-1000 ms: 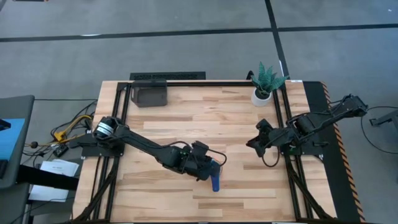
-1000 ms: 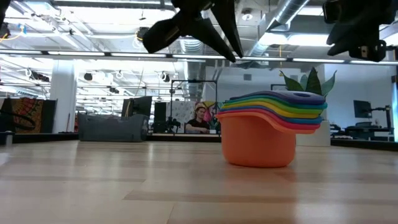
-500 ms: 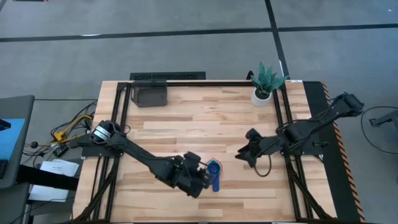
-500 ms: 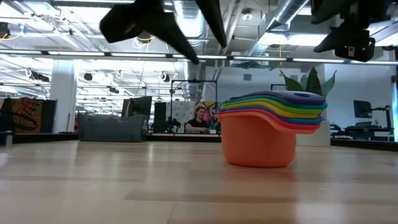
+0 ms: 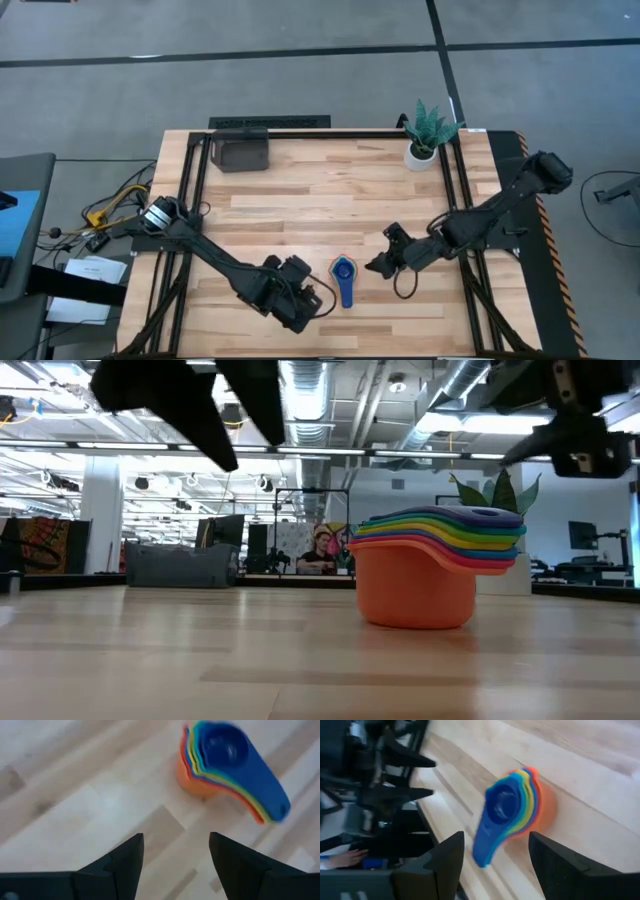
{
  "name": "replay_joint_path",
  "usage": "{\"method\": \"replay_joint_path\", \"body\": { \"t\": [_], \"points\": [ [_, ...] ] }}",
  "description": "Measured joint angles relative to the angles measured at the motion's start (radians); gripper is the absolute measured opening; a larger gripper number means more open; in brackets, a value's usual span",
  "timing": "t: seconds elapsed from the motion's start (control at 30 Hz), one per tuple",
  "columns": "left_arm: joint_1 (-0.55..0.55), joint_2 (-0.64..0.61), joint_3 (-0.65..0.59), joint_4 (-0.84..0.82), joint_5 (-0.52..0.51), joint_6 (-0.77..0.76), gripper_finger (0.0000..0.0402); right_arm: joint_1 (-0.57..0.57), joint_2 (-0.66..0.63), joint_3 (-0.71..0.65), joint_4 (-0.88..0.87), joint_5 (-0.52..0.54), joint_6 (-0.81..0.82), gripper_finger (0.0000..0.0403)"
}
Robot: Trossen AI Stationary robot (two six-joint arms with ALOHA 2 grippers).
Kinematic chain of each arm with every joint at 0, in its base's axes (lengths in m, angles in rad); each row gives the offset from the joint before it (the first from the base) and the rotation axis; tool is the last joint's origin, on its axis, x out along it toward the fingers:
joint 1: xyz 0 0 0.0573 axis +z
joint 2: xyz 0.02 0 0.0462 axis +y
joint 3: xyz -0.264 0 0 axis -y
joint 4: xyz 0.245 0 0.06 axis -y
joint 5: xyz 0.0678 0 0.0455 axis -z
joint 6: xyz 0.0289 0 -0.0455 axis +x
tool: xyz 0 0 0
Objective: Nest measuring cups in basket
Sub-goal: Adjust the nested measuring cups
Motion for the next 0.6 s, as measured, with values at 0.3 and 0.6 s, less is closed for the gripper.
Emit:
{"method": "replay_joint_path", "body": {
  "t": [0.3, 0.6],
  "points": [
    [-0.023, 0.0, -0.143, 0.279, 0.081, 0.052, 0.0213, 0.066, 0.13, 0.09, -0.007, 0.019, 0.055, 0.0244],
    [-0.023, 0.001, -0.272, 0.575, 0.082, 0.091, 0.0213, 0.117, 0.283, 0.183, 0.002, 0.018, 0.079, 0.0245]
  ]
}}
